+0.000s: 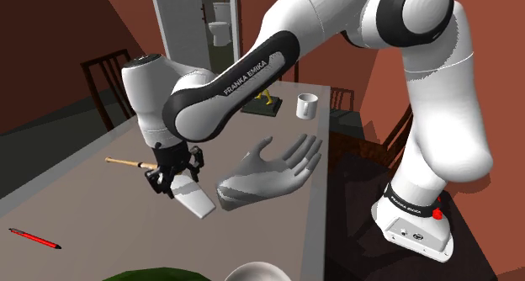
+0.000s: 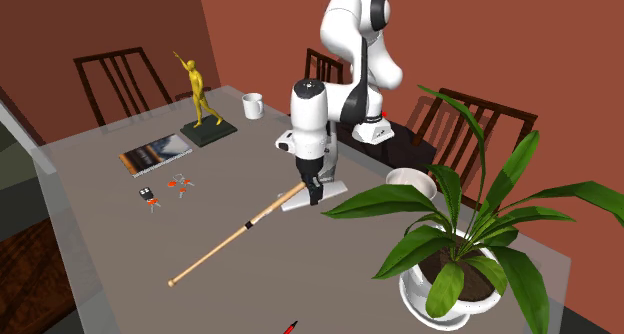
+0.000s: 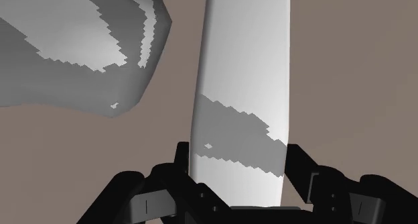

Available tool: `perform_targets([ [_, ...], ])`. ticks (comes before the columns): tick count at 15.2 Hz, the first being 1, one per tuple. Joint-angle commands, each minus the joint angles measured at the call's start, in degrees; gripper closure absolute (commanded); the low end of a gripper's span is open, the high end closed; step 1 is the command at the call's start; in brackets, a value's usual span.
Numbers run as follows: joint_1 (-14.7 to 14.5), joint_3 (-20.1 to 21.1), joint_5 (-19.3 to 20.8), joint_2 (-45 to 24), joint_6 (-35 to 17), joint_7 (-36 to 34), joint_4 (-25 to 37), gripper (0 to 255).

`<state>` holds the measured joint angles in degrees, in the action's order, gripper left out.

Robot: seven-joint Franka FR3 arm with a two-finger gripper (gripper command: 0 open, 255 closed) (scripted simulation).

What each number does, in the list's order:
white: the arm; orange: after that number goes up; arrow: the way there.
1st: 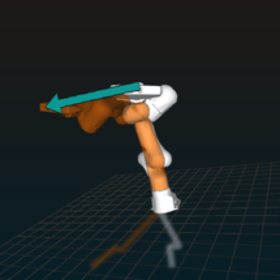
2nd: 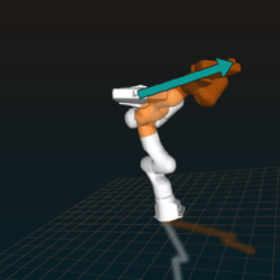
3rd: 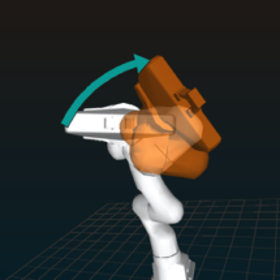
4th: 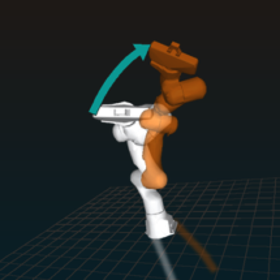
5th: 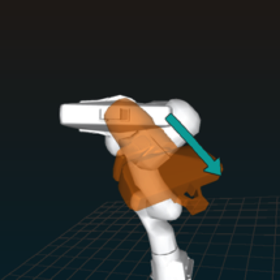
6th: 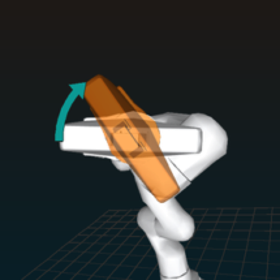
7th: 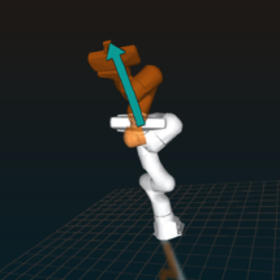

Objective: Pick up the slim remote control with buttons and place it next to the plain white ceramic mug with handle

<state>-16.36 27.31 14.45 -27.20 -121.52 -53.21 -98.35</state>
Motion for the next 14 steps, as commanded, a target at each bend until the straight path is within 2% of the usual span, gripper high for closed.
perform_targets([
  [1, 0.1, 0.2, -0.4, 0.7, 1.3, 0.3, 0.6, 255],
  [14, 0.6, 1.4, -2.7, 4.4, 9.6, 1.8, 5.7, 255],
])
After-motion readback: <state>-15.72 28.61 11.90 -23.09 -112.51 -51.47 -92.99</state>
